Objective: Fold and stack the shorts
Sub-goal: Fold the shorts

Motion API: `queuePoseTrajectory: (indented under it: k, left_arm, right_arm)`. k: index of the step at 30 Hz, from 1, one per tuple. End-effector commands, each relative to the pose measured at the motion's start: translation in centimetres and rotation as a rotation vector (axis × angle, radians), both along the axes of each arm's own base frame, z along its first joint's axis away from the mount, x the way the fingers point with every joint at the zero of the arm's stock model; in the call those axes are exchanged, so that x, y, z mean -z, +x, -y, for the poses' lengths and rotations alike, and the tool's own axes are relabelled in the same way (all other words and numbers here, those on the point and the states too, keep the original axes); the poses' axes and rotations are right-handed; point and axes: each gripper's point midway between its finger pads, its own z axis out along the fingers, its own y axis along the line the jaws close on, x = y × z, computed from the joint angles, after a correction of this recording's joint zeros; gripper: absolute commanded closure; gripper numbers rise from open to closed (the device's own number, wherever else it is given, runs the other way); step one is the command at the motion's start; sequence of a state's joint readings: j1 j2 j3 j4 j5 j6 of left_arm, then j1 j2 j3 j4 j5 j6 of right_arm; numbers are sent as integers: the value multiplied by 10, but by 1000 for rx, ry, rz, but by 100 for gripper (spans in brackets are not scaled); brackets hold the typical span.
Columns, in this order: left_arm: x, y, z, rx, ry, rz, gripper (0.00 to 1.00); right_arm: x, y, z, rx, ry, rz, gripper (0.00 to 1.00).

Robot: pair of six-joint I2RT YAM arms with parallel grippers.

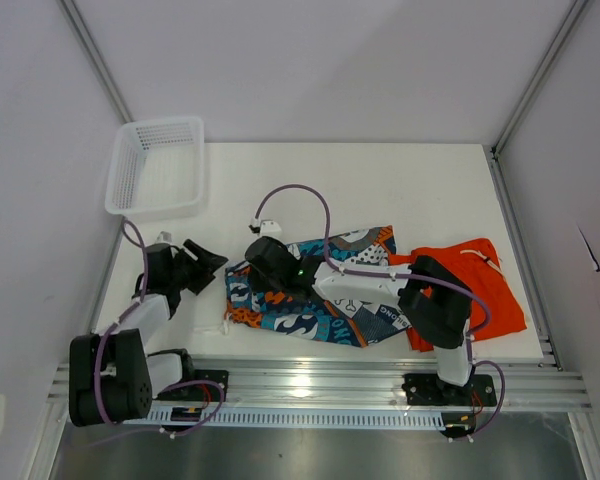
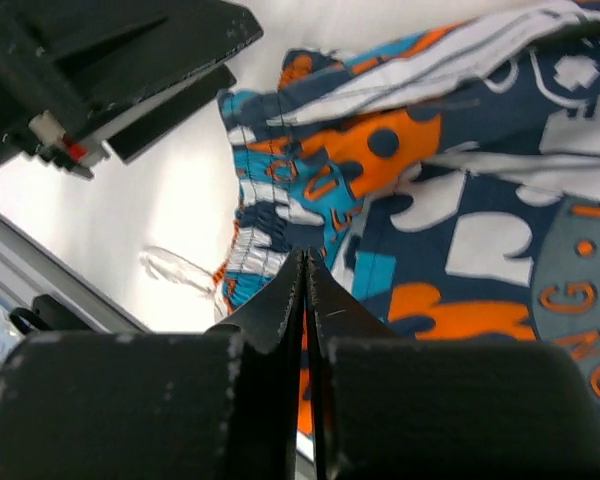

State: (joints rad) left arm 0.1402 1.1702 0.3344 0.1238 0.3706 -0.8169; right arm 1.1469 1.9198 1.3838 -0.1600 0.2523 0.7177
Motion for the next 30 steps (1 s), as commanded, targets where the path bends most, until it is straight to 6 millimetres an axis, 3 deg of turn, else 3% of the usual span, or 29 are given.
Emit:
queuePoseTrajectory:
  k: [1,5,9,15,21,24,30]
  left_arm:
    - [-6,-8,4,25,-21,32,29]
    - [-5,-15,9,35,-49,48,26]
    - [-4,-20,11,54,-46,80,23]
    - [3,-33,17,100,-44,105,15]
    - [-3,-40,23,157,-32,167,11]
    - [-5,-42,23,172,-17,174,11]
    - [-5,-46,23,211,16,160,11]
  right_arm:
    - [-4,4,-23,-66,96,0,100]
    - [-1,12,-43,-124,175,-62,100]
    - [18,31,-46,-88,169,-113,100]
    - [62,44,-32,-47,115,-270,100]
    - [84,45,-14,-54,106,-368,100]
    - [75,44,-18,-115,151,-369,100]
    - [24,56,-24,-163,235,-277,95]
